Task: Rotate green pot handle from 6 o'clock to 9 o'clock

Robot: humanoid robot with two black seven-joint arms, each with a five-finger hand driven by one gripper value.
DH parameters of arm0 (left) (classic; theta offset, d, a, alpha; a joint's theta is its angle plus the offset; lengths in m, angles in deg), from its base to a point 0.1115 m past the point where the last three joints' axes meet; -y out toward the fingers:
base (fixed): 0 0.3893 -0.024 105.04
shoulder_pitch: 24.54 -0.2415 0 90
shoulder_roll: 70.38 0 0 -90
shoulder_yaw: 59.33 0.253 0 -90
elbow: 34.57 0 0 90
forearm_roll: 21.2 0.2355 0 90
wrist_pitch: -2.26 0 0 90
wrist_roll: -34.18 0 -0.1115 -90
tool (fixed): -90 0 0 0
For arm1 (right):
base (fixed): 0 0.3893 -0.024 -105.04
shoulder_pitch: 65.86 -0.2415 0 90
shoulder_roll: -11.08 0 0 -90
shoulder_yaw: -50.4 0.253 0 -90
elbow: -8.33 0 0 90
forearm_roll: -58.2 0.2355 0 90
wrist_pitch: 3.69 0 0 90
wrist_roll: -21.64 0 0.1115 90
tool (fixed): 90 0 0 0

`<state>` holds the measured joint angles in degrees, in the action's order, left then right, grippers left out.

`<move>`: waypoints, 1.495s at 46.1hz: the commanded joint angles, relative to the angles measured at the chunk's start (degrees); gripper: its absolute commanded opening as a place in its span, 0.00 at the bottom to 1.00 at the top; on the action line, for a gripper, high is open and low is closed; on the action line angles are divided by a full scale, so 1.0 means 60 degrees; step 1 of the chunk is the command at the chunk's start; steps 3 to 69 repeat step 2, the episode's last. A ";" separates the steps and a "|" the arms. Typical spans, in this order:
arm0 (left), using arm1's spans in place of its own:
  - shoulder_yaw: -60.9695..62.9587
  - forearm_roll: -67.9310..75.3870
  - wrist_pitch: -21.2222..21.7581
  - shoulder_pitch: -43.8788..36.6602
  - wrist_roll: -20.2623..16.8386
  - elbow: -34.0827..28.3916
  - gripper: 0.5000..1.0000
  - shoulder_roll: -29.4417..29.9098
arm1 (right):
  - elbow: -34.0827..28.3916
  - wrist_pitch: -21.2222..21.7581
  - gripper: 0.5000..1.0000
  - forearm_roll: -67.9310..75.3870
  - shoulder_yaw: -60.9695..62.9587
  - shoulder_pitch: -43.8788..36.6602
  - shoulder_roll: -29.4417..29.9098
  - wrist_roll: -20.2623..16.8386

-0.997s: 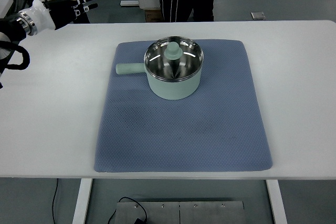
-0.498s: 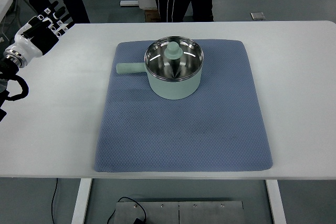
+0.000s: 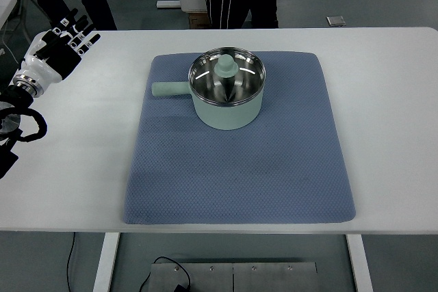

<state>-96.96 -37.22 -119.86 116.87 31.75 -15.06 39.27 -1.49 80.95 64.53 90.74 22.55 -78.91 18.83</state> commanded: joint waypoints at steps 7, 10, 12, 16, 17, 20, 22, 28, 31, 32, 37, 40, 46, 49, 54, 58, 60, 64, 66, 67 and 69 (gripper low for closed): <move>-0.0013 -0.0011 0.0064 -0.0029 -0.0006 -0.0001 1.00 -0.0038 | -0.0004 -0.0001 1.00 0.0000 0.0001 -0.0013 0.0000 0.0000; -0.0013 -0.0011 0.0064 -0.0029 -0.0006 -0.0001 1.00 -0.0038 | -0.0004 -0.0001 1.00 0.0000 0.0001 -0.0013 0.0000 0.0000; -0.0013 -0.0011 0.0064 -0.0029 -0.0006 -0.0001 1.00 -0.0038 | -0.0004 -0.0001 1.00 0.0000 0.0001 -0.0013 0.0000 0.0000; -0.0013 -0.0011 0.0064 -0.0029 -0.0006 -0.0001 1.00 -0.0038 | -0.0004 -0.0001 1.00 0.0000 0.0001 -0.0013 0.0000 0.0000; -0.0013 -0.0011 0.0064 -0.0029 -0.0006 -0.0001 1.00 -0.0038 | -0.0004 -0.0001 1.00 0.0000 0.0001 -0.0013 0.0000 0.0000; -0.0013 -0.0011 0.0064 -0.0029 -0.0006 -0.0001 1.00 -0.0038 | -0.0004 -0.0001 1.00 0.0000 0.0001 -0.0013 0.0000 0.0000; -0.0013 -0.0011 0.0064 -0.0029 -0.0006 -0.0001 1.00 -0.0038 | -0.0004 -0.0001 1.00 0.0000 0.0001 -0.0013 0.0000 0.0000; -0.0013 -0.0011 0.0064 -0.0029 -0.0006 -0.0001 1.00 -0.0038 | -0.0004 -0.0001 1.00 0.0000 0.0001 -0.0013 0.0000 0.0000; -0.0013 -0.0011 0.0064 -0.0029 -0.0006 -0.0001 1.00 -0.0038 | -0.0004 -0.0001 1.00 0.0000 0.0001 -0.0013 0.0000 0.0000; -0.0013 -0.0011 0.0064 -0.0029 -0.0006 -0.0001 1.00 -0.0038 | -0.0004 -0.0001 1.00 0.0000 0.0001 -0.0013 0.0000 0.0000; -0.0013 -0.0011 0.0064 -0.0029 -0.0006 -0.0001 1.00 -0.0038 | -0.0004 -0.0001 1.00 0.0000 0.0001 -0.0013 0.0000 0.0000; -0.0013 -0.0011 0.0064 -0.0029 -0.0006 -0.0001 1.00 -0.0038 | -0.0004 -0.0001 1.00 0.0000 0.0001 -0.0013 0.0000 0.0000; -0.0013 -0.0011 0.0064 -0.0029 -0.0006 -0.0001 1.00 -0.0038 | -0.0004 -0.0001 1.00 0.0000 0.0001 -0.0013 0.0000 0.0000; -0.0013 -0.0011 0.0064 -0.0029 -0.0006 -0.0001 1.00 -0.0038 | -0.0004 -0.0001 1.00 0.0000 0.0001 -0.0013 0.0000 0.0000; -0.0013 -0.0011 0.0064 -0.0029 -0.0006 -0.0001 1.00 -0.0038 | -0.0004 -0.0001 1.00 0.0000 0.0001 -0.0013 0.0000 0.0000; -0.0013 -0.0011 0.0064 -0.0029 -0.0006 -0.0001 1.00 -0.0038 | -0.0004 -0.0001 1.00 0.0000 0.0001 -0.0013 0.0000 0.0000; -0.0013 -0.0011 0.0064 -0.0029 -0.0006 -0.0001 1.00 -0.0038 | -0.0004 -0.0001 1.00 0.0000 0.0001 -0.0013 0.0000 0.0000; -0.0013 -0.0011 0.0064 -0.0029 -0.0006 -0.0001 1.00 -0.0038 | -0.0004 -0.0001 1.00 0.0000 0.0001 -0.0013 0.0000 0.0000; -0.0013 -0.0011 0.0064 -0.0029 -0.0006 -0.0001 1.00 -0.0038 | -0.0004 -0.0001 1.00 0.0000 0.0001 -0.0013 0.0000 0.0000; -0.0013 -0.0011 0.0064 -0.0029 -0.0006 -0.0001 1.00 -0.0038 | -0.0004 -0.0001 1.00 0.0000 0.0001 -0.0013 0.0000 0.0000; -0.0013 -0.0011 0.0064 -0.0029 -0.0006 -0.0001 1.00 -0.0038 | -0.0004 -0.0001 1.00 0.0000 0.0001 -0.0013 0.0000 0.0000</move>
